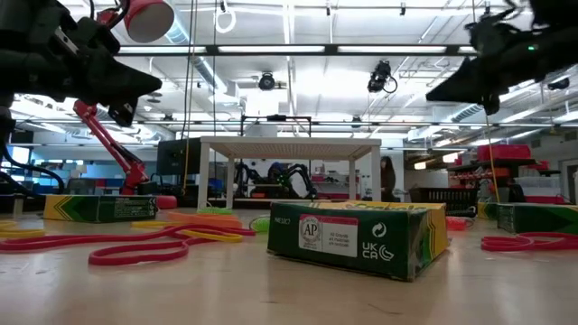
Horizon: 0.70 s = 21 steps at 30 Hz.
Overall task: Pick & Place Office Desk Supplies
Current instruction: Put the black bin on the shelf
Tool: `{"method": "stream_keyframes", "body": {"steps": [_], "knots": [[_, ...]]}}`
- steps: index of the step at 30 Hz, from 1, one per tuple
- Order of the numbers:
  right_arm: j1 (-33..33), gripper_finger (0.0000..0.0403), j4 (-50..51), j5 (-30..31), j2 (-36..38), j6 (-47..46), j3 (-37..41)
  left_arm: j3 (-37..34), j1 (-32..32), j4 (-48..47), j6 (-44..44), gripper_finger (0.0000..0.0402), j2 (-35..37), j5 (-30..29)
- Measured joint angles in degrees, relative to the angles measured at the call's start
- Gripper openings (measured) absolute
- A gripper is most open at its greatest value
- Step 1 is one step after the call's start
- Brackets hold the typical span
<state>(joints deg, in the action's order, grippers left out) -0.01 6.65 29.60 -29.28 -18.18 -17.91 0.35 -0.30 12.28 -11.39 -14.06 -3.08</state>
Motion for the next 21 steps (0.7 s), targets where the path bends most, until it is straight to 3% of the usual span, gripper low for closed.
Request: {"method": "stream_keyframes", "body": {"steps": [4,8,12,18,21], "knots": [[0.0,0.0002,17.6,4.4,-10.7,-8.1,-10.2,0.0,0.0,0.0,0.3,0.0005,-0.5,0.3],[-2.7,0.0002,30.5,3.6,-20.0,-13.1,-17.7,0.0,0.0,0.1,1.1,0.0005,-0.5,0.2],[-11.2,0.0002,35.5,-2.0,-25.4,-10.4,-21.5,0.0,0.0,0.7,1.0,0.001,-0.5,0.2],[-29.2,0.0009,32.0,-17.8,-28.1,3.7,-22.0,0.0,0.0,0.6,0.8,0.0012,-0.5,0.5],[-35.2,0.0033,32.2,-21.7,-30.3,10.9,-22.0,0.0,0.0,0.6,0.9,0.0011,-0.5,0.5]]}}
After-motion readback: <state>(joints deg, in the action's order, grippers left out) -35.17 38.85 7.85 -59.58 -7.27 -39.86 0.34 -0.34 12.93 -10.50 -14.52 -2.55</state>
